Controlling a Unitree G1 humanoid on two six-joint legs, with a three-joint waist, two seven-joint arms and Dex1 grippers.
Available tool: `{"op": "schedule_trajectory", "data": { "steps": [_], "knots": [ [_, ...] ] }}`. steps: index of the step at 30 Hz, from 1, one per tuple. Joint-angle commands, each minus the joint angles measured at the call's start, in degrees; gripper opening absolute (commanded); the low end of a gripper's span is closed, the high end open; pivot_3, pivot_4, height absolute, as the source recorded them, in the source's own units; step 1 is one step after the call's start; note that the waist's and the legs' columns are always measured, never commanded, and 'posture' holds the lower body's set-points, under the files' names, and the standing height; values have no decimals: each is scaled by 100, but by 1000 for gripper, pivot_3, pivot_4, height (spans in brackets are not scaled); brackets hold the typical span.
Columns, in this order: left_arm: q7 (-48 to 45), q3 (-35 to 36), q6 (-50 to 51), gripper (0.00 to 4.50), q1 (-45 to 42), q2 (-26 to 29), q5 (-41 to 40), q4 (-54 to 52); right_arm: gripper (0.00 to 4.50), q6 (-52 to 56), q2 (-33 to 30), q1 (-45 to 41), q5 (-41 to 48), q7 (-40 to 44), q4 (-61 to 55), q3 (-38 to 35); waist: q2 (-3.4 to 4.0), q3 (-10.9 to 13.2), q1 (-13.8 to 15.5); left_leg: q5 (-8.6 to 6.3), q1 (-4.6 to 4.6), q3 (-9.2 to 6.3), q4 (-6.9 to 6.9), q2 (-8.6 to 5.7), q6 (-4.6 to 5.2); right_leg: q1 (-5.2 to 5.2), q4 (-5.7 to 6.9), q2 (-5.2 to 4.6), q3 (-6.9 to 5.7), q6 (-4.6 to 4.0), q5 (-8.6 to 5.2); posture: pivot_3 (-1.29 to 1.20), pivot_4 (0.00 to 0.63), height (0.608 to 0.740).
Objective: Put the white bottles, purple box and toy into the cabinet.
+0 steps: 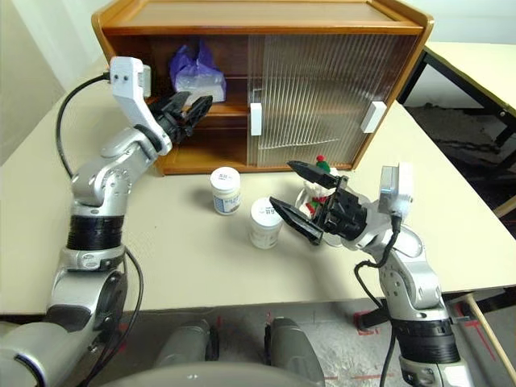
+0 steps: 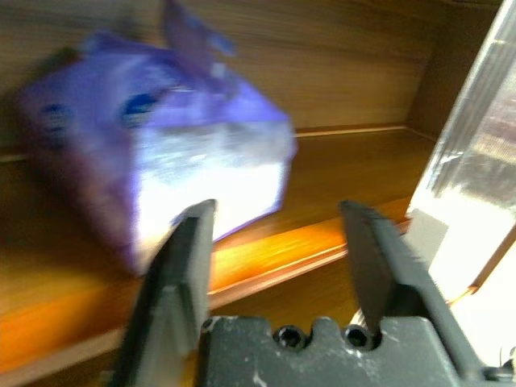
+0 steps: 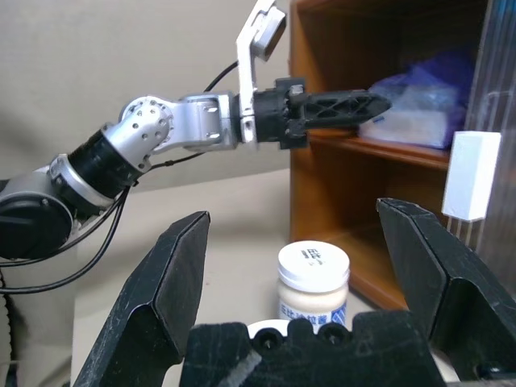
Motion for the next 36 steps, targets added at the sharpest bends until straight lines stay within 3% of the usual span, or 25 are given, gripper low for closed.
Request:
{"op": "schedule_trajectory", "data": {
  "steps": [1,9,16,26,36],
  "knots": [
    [-912,-295,-94,4480,658,546,-59,-451,4500,25,-85,-38,-16,95,85,9,-1,3,-12,0,0,0,0,0,0,-1,-1,0,-1,-1,-1,90,0,740],
    [-2105,-747,-1630,4480,1805,1426,676,250,4500,51,-89,-40,-28,100,89,51,-1,6,55,4,-1,-2,5,1,6,2,-7,-12,-7,3,-21,88,0,740],
    [-2643,-1294,-2685,4480,2141,1377,1226,906,4500,103,-74,40,-28,63,-17,99,3,8,57,3,-5,-1,3,-1,4,1,-8,-84,-24,-6,-24,81,0,740],
    [-2687,-1806,-3044,4480,1866,735,1620,1665,4500,180,-121,31,-15,58,-59,120,4,8,56,4,-7,-2,3,-4,7,1,-7,-82,-34,2,-27,75,0,740],
    [-2390,-1887,-3139,4480,1546,75,1863,2329,4500,188,-159,22,-24,62,-79,93,15,1,76,8,-8,0,8,-14,14,7,-8,-80,-35,20,-25,62,0,740]
  ]
}}
